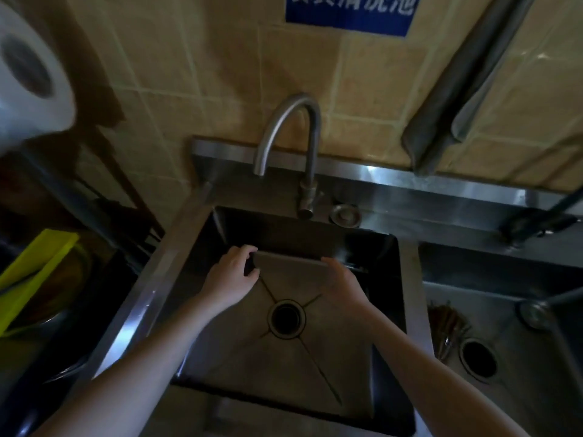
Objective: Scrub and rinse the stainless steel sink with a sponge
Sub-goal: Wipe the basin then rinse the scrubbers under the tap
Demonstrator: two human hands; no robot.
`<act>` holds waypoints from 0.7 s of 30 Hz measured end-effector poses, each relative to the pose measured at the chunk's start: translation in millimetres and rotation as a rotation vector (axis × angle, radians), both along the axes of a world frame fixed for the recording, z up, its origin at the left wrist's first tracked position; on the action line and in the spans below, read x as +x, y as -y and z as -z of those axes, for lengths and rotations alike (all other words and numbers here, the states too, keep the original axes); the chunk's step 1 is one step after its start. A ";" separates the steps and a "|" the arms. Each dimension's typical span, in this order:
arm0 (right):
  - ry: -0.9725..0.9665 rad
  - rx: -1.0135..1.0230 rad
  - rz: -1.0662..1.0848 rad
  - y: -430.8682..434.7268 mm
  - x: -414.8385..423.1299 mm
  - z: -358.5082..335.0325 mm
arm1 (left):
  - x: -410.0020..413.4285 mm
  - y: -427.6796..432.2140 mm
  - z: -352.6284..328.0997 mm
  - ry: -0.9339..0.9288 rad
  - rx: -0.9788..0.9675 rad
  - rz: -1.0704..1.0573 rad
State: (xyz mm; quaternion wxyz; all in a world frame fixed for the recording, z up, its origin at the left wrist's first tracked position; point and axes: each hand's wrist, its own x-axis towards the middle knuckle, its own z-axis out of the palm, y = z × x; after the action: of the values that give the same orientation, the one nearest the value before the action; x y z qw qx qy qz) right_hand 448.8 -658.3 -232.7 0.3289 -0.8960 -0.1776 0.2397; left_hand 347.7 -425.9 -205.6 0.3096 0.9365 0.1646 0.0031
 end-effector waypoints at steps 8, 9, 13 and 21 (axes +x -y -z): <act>-0.035 -0.081 0.162 12.2 18.8 45.9 | 44.9 18.3 50.5 -0.136 -0.028 0.080; -0.044 -0.106 0.183 14.3 21.6 53.4 | 49.8 19.5 56.6 -0.151 -0.025 0.085; -0.080 -0.139 0.256 23.1 32.1 89.1 | 68.5 27.9 81.6 -0.213 -0.007 0.089; -0.063 -0.178 0.474 27.0 51.1 156.2 | 93.1 42.1 135.6 -0.278 -0.024 0.115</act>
State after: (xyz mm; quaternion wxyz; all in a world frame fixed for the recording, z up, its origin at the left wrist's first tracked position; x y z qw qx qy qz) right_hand 499.9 -685.3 -388.9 0.3012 -0.9301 0.0694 0.1983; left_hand 440.8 -468.0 -341.2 0.2947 0.9321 0.1519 -0.1461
